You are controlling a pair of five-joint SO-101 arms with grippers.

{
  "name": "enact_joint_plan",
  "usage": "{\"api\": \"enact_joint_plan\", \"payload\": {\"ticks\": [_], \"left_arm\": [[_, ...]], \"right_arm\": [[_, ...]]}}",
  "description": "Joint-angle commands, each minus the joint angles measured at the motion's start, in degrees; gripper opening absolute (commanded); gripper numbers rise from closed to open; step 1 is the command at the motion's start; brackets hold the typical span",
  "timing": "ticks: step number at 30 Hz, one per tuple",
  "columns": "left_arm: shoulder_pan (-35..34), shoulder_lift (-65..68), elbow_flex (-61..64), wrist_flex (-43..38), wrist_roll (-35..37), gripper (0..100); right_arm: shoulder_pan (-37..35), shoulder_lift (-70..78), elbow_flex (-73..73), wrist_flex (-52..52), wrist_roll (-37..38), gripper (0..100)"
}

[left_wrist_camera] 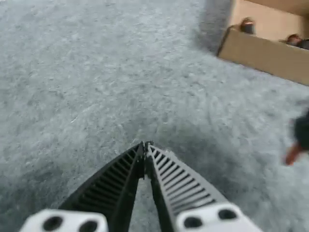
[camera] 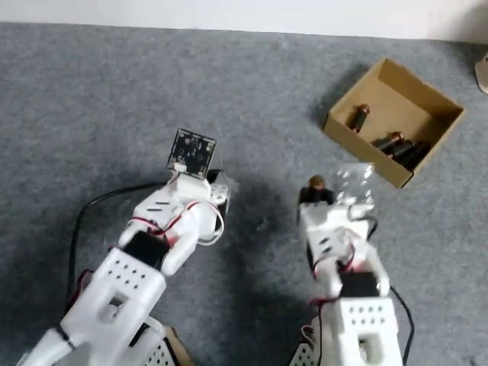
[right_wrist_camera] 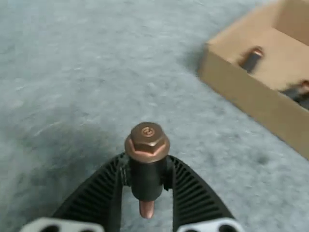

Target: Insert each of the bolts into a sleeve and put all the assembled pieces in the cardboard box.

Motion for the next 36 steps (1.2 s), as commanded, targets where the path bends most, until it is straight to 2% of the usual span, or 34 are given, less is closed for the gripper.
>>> {"api": "enact_joint_plan", "payload": {"ticks": [1, 12, 22, 31, 36], "left_arm": [[-2.3, 3.8, -2.9, -5.2, 1.0, 2], [-3.8, 5.9, -2.9, -7.1, 1.0, 2], [-3.8, 5.9, -2.9, -7.1, 1.0, 2], [-3.7, 6.0, -2.9, -7.1, 0.7, 2], [-3.7, 6.0, -2.9, -7.1, 0.9, 2]], "right_arm": [[4.4, 11.9, -13.4, 0.0, -1.7, 0.4], [12.0, 36.2, -39.3, 0.3, -1.4, 0.4], [12.8, 59.6, -66.2, 12.5, -1.8, 0.4], [16.2, 74.9, -91.9, 21.6, -1.8, 0.4], [18.2, 82.1, -102.0, 25.1, -4.3, 0.4]]}}
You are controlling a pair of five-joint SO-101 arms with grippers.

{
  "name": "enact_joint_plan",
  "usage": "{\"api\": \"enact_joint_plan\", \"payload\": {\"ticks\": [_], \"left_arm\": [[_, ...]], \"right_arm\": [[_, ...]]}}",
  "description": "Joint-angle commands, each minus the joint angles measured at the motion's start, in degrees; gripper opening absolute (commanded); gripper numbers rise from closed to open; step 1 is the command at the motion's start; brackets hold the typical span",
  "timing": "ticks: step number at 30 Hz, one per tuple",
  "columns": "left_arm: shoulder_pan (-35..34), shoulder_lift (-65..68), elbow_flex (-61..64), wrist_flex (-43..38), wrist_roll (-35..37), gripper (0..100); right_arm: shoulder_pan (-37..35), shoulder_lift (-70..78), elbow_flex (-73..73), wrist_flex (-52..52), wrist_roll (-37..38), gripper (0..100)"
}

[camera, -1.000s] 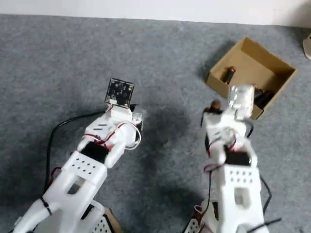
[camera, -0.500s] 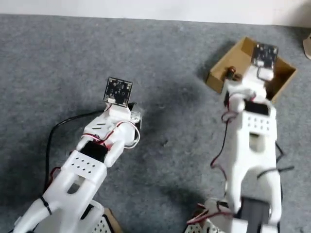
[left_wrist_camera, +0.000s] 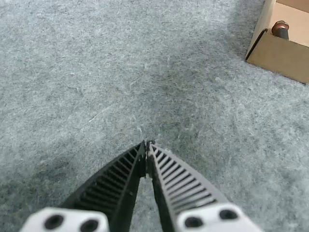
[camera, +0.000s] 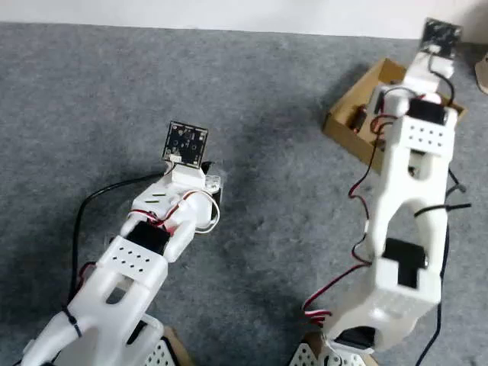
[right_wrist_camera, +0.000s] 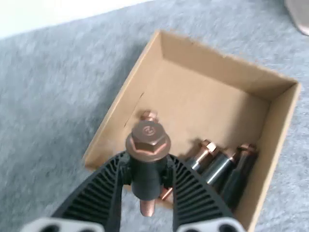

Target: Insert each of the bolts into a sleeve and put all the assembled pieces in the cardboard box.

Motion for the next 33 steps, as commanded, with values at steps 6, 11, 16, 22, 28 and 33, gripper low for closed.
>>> {"api": "enact_joint_plan", "payload": {"ticks": [6, 11, 16, 22, 28, 33], "left_arm": [[-0.4, 0.2, -2.9, -1.3, 0.9, 2], [-0.3, 0.2, -2.9, -1.3, 0.9, 2], [-0.3, 0.2, -2.9, -1.3, 0.9, 2], [-0.3, 0.2, -2.9, -1.3, 0.9, 2], [0.5, 0.2, -2.9, -1.3, 0.7, 2], [1.3, 0.3, -2.2, -1.3, 0.6, 2]], "right_arm": [[1.3, 7.3, -12.9, 1.4, -1.2, 0.4], [1.3, 12.0, -13.1, 1.0, -1.3, 0.4], [2.2, 16.0, -15.9, 0.7, -1.3, 0.4], [4.0, 21.6, -22.2, 0.9, -1.3, 0.4], [5.1, 28.4, -26.6, 0.9, -3.2, 0.4], [4.2, 34.5, -30.4, 1.0, -4.4, 0.4]]}}
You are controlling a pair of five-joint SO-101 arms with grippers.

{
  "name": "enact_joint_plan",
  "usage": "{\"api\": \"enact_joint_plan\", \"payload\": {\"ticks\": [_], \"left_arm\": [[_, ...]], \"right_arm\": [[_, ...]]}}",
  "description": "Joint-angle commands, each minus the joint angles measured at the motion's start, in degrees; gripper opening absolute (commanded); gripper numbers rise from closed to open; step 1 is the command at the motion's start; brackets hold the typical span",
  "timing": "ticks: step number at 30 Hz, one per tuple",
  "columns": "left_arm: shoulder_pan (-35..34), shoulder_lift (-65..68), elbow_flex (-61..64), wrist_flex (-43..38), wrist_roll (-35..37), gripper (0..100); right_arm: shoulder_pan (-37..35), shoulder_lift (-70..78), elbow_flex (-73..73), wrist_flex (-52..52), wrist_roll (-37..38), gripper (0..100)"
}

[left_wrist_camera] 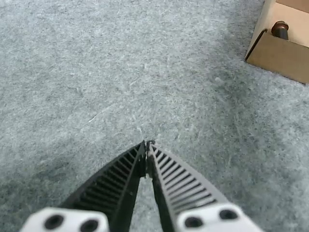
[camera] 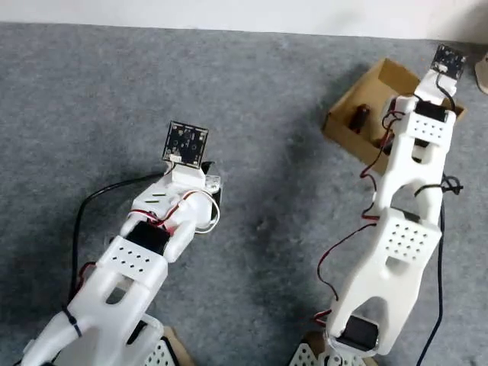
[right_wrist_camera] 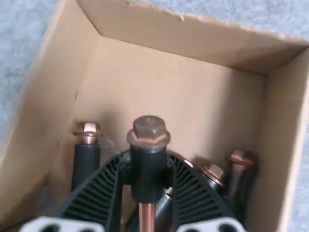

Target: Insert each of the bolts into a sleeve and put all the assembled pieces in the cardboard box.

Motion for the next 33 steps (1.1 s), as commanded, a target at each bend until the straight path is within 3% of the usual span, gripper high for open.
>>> {"api": "enact_joint_plan", "payload": {"ticks": [1, 8, 13, 18, 26, 33], "left_arm": [[1.3, 0.3, -2.2, -1.3, 0.6, 2], [1.3, 0.3, -2.2, -1.4, 0.6, 2], [1.3, 0.2, -2.2, -1.4, 0.6, 2], [1.2, 0.2, -2.2, -1.4, 0.6, 2], [1.3, 0.2, -2.2, -1.3, 0.7, 2], [1.0, -0.1, -2.4, -1.1, 0.7, 2]], "right_arm": [[-0.7, 1.4, -5.1, -0.4, -1.8, 0.4], [-2.7, 6.6, -6.5, -0.7, -6.1, 0.4], [-4.0, 7.0, -6.5, -0.4, -4.1, 1.3], [-4.3, 5.5, -6.3, 0.0, -4.3, 13.6], [-5.1, 1.0, -11.0, 9.1, -4.1, 15.7], [-5.8, 0.0, -22.9, 23.3, -4.0, 15.6]]}}
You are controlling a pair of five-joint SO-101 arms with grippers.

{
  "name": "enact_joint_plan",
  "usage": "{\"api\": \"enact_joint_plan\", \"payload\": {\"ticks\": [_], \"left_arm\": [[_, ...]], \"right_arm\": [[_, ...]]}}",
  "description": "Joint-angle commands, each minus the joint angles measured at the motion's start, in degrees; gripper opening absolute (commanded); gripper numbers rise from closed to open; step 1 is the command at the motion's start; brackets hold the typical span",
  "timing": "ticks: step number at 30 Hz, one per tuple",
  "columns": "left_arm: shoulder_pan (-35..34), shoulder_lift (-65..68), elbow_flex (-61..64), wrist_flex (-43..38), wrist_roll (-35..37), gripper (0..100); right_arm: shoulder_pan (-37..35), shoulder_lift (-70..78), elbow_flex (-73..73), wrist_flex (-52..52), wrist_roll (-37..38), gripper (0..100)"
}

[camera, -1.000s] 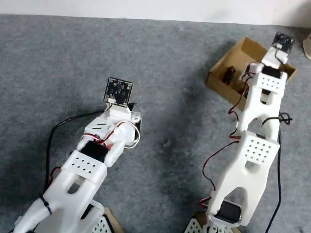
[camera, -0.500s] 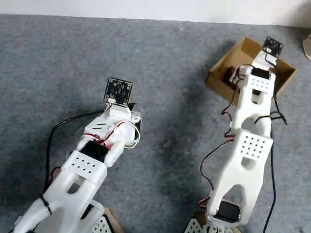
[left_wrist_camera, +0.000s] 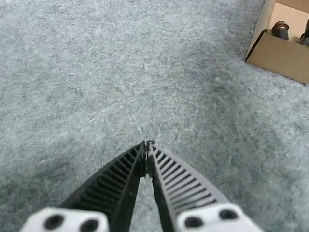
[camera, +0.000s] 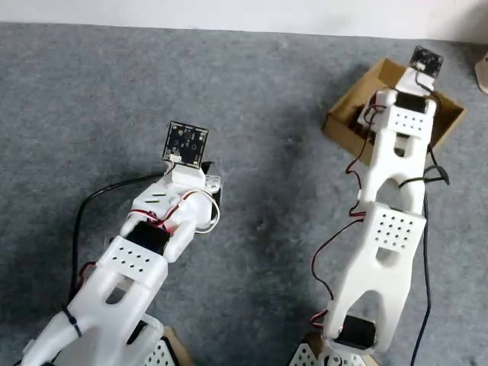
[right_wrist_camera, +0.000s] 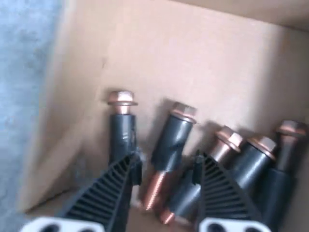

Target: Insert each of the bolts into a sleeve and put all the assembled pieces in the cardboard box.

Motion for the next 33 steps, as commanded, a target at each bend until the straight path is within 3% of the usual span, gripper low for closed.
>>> {"api": "enact_joint_plan", "payload": {"ticks": [1, 3, 7, 11, 14, 19, 25, 33], "left_arm": [[1.0, -0.2, -2.4, -1.1, 0.7, 2], [1.0, -0.2, -2.5, -1.1, 0.7, 2], [0.7, -0.2, -3.0, -1.0, 0.7, 2], [-2.4, -0.2, -6.5, 6.1, 0.5, 2], [-6.6, -0.2, -9.1, 12.0, -1.0, 2], [-12.5, -0.3, -8.6, 15.9, -3.5, 0], [-14.6, -0.3, -9.2, 22.8, -3.5, 1], [-17.4, -6.7, -11.1, 33.7, -3.5, 1]], "right_arm": [[-1.0, -5.8, -8.4, 7.9, 0.6, 15.5], [-1.3, -5.8, -12.2, 12.6, 0.7, 13.6], [-1.5, -5.7, -21.2, 21.2, 0.8, 0.0], [-1.6, -5.7, -29.3, 29.2, 2.2, 0.3], [-1.1, -5.8, -32.4, 29.1, 5.8, 0.4], [-0.5, -5.9, -27.5, 29.1, 8.0, 0.4], [-1.2, -8.8, -19.1, 29.2, 12.0, 0.4], [-1.2, -30.7, 12.9, 29.0, 14.5, 0.4]]}}
